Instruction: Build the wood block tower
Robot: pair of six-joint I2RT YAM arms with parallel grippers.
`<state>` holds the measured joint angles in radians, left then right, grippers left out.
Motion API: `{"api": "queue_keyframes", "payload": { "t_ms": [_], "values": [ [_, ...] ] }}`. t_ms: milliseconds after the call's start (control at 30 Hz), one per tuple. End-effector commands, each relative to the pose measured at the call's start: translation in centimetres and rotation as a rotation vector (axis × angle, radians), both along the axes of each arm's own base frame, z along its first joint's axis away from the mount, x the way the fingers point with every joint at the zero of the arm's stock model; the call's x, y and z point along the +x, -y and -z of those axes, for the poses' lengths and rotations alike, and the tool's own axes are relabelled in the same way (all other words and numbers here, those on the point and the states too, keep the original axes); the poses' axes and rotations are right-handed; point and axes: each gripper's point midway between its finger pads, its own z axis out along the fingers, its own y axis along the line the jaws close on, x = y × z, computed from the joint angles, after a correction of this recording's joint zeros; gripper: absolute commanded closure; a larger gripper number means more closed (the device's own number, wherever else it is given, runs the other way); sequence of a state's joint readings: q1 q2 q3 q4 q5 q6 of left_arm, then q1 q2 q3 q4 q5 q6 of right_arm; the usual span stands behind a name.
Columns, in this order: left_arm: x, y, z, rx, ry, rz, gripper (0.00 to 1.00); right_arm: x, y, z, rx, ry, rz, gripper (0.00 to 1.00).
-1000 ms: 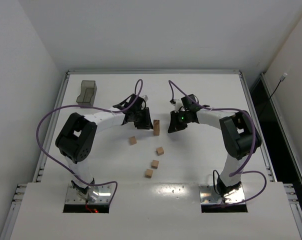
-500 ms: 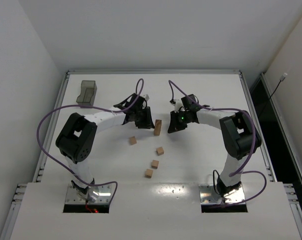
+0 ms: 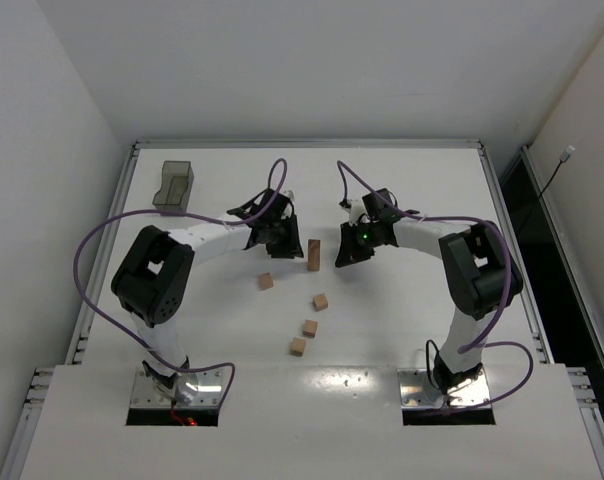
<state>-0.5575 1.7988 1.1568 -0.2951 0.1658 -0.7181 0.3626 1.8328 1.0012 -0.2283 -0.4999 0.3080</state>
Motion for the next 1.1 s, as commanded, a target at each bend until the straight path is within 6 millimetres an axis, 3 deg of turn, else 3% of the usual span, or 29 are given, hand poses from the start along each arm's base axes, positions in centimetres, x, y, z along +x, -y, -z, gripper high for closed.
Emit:
{"api": "queue_keyframes", "payload": {
  "t_ms": [0,133,233,267,333,433,500,533,600,667,733,767,800,867,900,1067],
  "values": [
    [0.0,-0.5,-1.4,0.024,0.042,-0.021,0.74,1.5,-0.5,-1.5,0.023,0.051,-0.001,1.00],
    [-0.3,-2.9,-1.1,0.067,0.050,-0.075,0.71,1.4,0.4,-2.8,0.005,0.109,0.007,1.00],
    [-0.5,-4.7,-1.3,0.094,0.072,-0.093,0.68,2.0,2.2,-4.2,-0.036,0.202,0.019,1.00],
    [-0.4,-6.3,-1.6,0.112,0.094,-0.108,0.66,2.7,3.0,-6.3,-0.042,0.271,0.035,1.00],
    [-0.5,-8.2,-1.7,0.139,0.123,-0.108,0.63,3.0,4.9,-7.7,-0.108,0.344,0.036,1.00],
    [-0.4,-9.6,-3.3,0.156,0.198,-0.058,0.59,3.6,7.5,-11.1,-0.232,0.466,-0.023,1.00],
    [-0.5,-10.0,-4.9,0.127,0.241,-0.010,0.56,4.1,10.1,-12.3,-0.336,0.527,-0.020,1.00],
    [-0.5,-10.2,-5.4,0.135,0.277,0.047,0.56,4.3,11.0,-14.6,-0.386,0.629,-0.044,1.00],
    [-1.1,-9.5,-7.3,0.107,0.332,0.137,0.53,4.3,13.1,-16.9,-0.497,0.730,-0.036,1.00],
    [-2.0,-9.1,-7.9,0.113,0.379,0.273,0.48,3.9,14.8,-19.9,-0.596,0.844,-0.056,0.99],
    [-2.8,-8.9,-8.7,0.104,0.396,0.339,0.45,3.2,15.6,-21.0,-0.644,0.868,-0.111,0.86],
    [-3.9,-8.9,-7.9,0.118,0.395,0.439,0.45,2.6,15.3,-22.0,-0.628,0.898,-0.140,0.73],
    [-4.6,-8.5,-8.0,0.113,0.389,0.485,0.45,2.0,15.4,-22.3,-0.623,0.912,-0.172,0.46],
    [-6.6,-7.7,-7.2,0.130,0.385,0.633,0.43,0.4,14.9,-22.2,-0.600,0.937,-0.272,0.29],
    [-7.4,-7.6,-6.9,0.142,0.375,0.678,0.43,-0.3,14.9,-23.0,-0.592,0.977,-0.275,0.16],
    [-10.0,-6.7,-4.9,0.226,0.395,0.904,0.39,-2.2,14.1,-22.3,-0.531,0.951,-0.313,0.05]
  ]
}}
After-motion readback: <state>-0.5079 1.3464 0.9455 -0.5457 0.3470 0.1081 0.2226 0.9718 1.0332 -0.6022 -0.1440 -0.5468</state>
